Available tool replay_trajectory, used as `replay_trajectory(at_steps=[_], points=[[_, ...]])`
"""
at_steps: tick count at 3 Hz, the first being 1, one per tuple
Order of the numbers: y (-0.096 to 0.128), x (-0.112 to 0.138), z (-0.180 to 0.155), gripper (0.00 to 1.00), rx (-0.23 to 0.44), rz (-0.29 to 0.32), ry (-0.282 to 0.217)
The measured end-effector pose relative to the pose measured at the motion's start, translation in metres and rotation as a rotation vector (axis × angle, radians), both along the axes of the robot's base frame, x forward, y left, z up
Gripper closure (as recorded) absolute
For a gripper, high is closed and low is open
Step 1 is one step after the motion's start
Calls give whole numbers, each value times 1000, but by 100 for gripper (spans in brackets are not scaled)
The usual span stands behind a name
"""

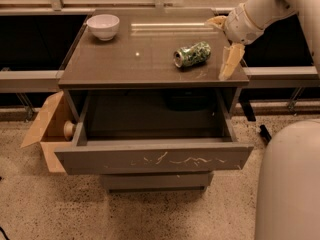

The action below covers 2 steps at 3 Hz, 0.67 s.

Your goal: Place green can into top drawer

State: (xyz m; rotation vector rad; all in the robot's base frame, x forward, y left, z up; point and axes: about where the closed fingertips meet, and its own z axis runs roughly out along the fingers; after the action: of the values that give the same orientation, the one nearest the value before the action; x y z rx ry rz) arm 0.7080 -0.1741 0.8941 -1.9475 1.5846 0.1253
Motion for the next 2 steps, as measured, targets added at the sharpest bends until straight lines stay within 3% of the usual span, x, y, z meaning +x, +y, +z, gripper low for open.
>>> replay_trajectory(at_steps=[2], points=[[12,25,-10,0,70,-33,11]])
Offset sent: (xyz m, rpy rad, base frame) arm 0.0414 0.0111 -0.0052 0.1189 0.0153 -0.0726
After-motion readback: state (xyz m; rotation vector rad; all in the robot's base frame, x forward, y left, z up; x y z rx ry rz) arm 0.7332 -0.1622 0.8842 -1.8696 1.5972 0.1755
